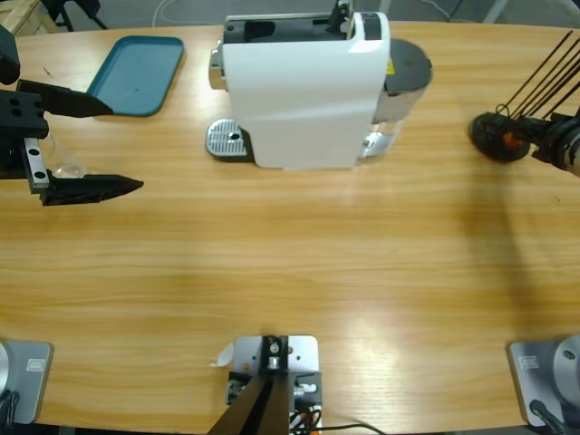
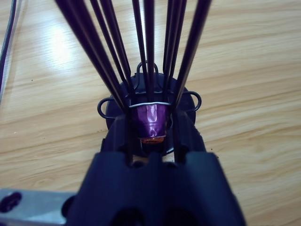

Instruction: Pour coffee

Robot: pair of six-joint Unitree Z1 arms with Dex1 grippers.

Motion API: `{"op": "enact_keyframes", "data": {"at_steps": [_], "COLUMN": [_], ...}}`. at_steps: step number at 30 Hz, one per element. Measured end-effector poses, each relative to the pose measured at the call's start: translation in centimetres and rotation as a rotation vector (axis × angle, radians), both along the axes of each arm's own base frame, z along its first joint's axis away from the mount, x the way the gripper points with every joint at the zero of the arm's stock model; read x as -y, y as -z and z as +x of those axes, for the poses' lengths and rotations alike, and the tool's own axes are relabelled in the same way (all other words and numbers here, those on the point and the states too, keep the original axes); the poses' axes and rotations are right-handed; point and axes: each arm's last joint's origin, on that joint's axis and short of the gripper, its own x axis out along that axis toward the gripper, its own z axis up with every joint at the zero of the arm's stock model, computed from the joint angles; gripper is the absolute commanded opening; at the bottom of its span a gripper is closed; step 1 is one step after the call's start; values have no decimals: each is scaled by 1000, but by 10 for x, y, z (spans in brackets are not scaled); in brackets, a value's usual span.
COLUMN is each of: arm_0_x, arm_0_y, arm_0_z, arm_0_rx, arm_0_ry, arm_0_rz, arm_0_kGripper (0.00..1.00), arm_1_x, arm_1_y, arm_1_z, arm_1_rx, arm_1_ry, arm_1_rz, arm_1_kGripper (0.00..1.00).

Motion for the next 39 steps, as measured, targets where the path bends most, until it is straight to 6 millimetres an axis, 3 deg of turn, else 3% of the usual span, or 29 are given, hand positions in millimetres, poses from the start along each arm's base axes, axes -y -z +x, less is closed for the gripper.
{"op": "enact_keyframes", "data": {"at_steps": [2, 7, 24, 27, 34, 39], "arm_0_x": [0, 0, 0, 0, 0, 0], "arm_0_y": [0, 0, 0, -1, 0, 0], "arm_0_z": [0, 0, 0, 0, 0, 0], "arm_0_rx": [0, 2, 3, 5, 4, 3], "arm_0_ry": [0, 0, -1, -1, -2, -2], "arm_0_rz": [0, -2, -2, -5, -5, -4], "arm_0_kGripper": [987, 987, 987, 987, 987, 987], "arm_1_x": [-1, -2, -3, -2, -2, -2], "arm_1_y": [0, 0, 2, 1, 1, 1], "arm_1_z": [0, -1, -6, -8, -8, -7], "arm_1_rx": [0, 1, -16, -14, -15, -15], "arm_1_ry": [-4, -9, -12, -11, -11, -11], "arm_1_rz": [0, -1, -8, -8, -8, -8], "arm_1_kGripper": [304, 365, 330, 204, 246, 199]}}
